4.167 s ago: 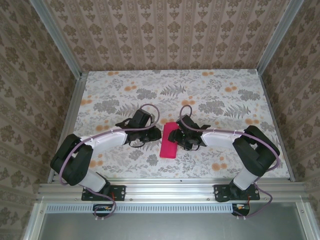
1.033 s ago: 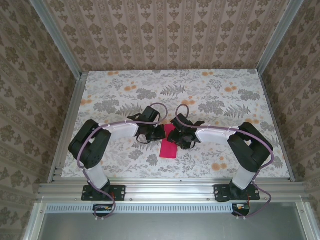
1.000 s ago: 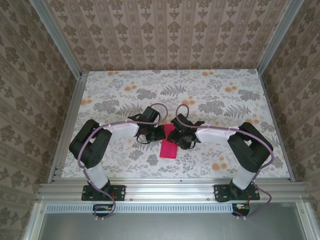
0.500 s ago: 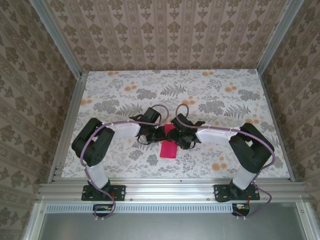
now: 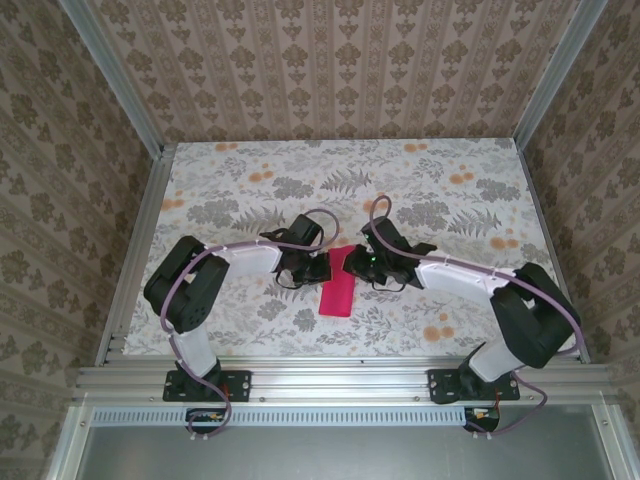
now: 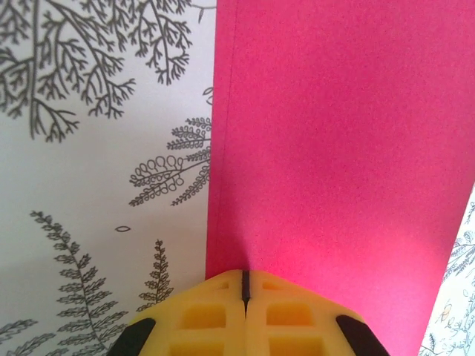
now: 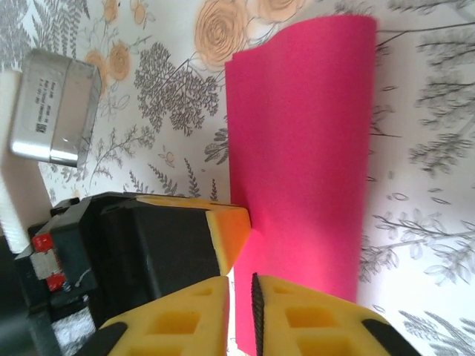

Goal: Fold a paper plane with a square sheet of paper (pick it up from the middle)
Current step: Hold the square sheet of paper at the center of the table.

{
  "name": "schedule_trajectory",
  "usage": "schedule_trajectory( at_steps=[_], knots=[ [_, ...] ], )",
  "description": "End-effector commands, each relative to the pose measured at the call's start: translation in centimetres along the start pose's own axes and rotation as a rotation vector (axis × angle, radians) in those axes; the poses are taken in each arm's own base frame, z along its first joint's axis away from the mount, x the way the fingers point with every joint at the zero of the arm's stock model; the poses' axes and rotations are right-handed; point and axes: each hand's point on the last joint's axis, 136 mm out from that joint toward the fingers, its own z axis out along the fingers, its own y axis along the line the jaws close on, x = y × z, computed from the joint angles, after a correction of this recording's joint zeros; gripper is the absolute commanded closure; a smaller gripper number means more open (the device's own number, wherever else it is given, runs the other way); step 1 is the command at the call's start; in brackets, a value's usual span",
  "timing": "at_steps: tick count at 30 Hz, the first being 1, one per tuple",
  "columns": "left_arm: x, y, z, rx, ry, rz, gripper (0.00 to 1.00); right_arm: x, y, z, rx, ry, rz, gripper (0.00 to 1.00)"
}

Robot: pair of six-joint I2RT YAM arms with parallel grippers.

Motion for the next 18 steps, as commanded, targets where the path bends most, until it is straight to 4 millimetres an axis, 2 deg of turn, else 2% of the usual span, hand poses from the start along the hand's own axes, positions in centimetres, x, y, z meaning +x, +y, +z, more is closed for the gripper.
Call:
schedule_trajectory(
  at_steps=[1,9,18],
  knots=[
    [1.1,2.0,0.7,-0.087,0.048,-0.005,1.00,0.5,1.1,1.4,-0.055,0.064,-0.014,0.83],
    [1.2,1.9,1.0,-0.081,0.062,-0.003,1.00,1.0,-2.2,2.8,0.038,0.086,0.012,0.81],
    [1.4,2.2,1.4,-0.090,0.074,-0.007,1.00,2.8,-6.5,4.4,0.107,0.125,0.068,0.79]
  ],
)
